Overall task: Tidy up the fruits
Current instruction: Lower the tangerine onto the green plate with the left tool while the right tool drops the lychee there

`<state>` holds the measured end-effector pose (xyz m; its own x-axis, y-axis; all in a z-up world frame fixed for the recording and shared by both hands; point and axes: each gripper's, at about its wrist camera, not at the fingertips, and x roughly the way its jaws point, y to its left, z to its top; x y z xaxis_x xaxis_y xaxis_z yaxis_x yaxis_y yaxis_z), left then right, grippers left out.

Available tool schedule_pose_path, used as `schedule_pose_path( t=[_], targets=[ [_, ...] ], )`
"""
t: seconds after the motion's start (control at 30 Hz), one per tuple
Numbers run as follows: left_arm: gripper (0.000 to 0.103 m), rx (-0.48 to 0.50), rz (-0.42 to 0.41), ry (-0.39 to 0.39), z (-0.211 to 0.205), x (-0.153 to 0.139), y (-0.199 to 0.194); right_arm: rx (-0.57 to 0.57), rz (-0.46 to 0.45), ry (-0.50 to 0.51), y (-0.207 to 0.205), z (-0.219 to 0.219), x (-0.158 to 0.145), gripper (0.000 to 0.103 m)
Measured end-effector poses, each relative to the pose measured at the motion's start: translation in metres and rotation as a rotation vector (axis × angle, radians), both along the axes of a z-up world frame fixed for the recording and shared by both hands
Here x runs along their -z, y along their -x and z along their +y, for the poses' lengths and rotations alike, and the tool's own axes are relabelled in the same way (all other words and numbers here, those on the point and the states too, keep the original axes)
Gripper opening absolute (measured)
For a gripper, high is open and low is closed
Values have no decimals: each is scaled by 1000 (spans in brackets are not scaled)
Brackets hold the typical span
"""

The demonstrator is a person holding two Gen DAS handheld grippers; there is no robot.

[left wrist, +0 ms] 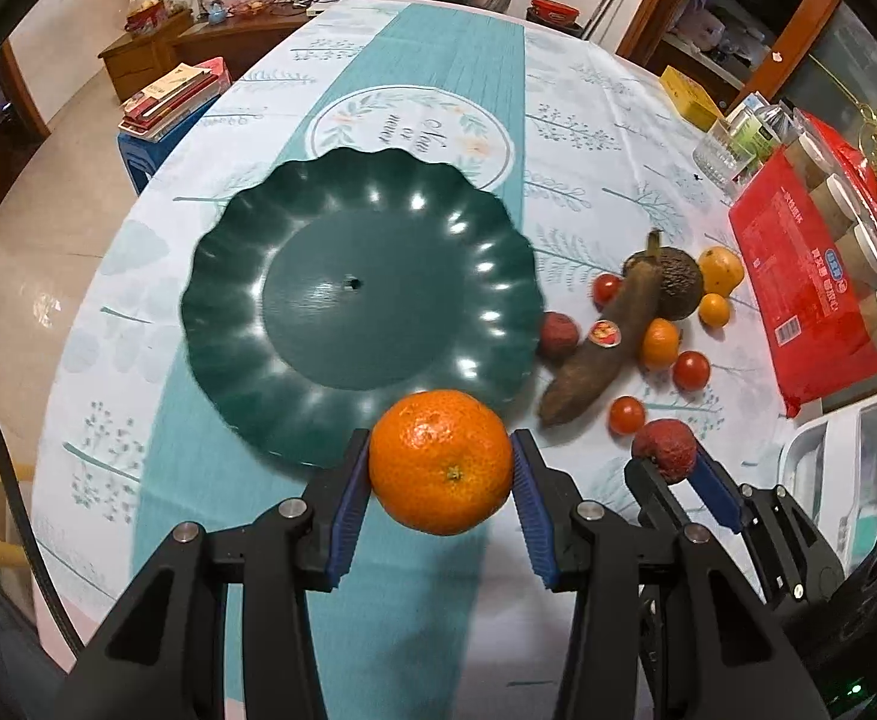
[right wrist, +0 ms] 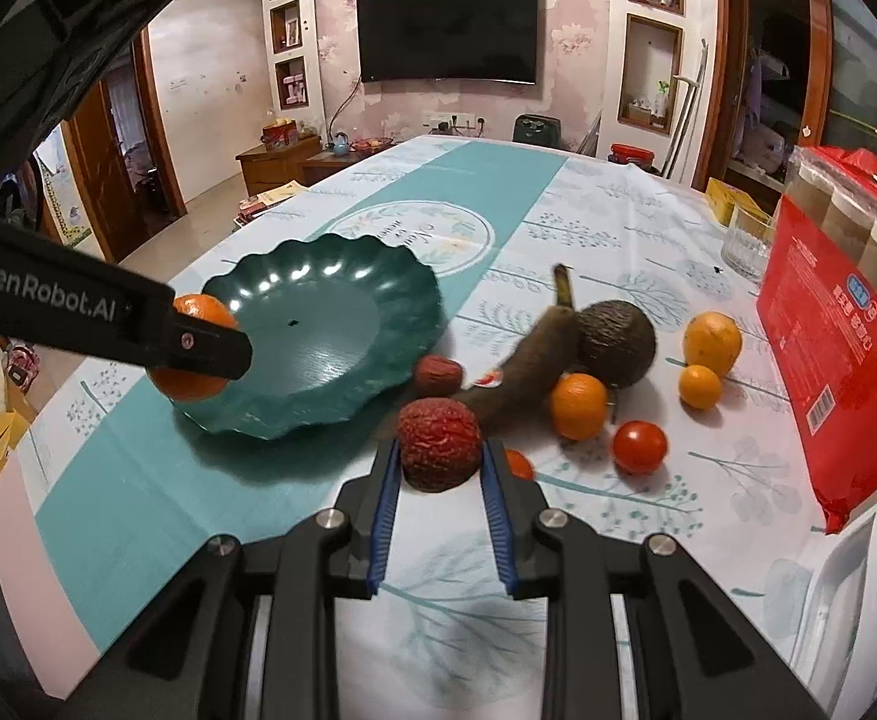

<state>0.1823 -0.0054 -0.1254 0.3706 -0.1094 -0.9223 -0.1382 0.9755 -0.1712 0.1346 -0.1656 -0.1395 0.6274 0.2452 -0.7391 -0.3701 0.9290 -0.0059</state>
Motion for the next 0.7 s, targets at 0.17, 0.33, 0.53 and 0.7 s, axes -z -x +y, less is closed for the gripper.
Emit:
schedule_pose_path(
  t=[0.17, 0.33, 0.53, 0.7],
  targets=[
    [44, 19, 4, -24, 37, 5, -2, 36, 12, -5, 3, 36, 5, 27],
    [44, 44, 2, -35, 77, 12, -11, 68, 23, -11, 1, 73, 13, 27],
    [44, 86, 14, -41, 108, 21, -28, 104, 32, -12, -7, 110, 19, 27],
    [44, 127, 6, -22, 122, 31, -41, 118, 51, -7, -16, 130, 25, 27]
  ],
)
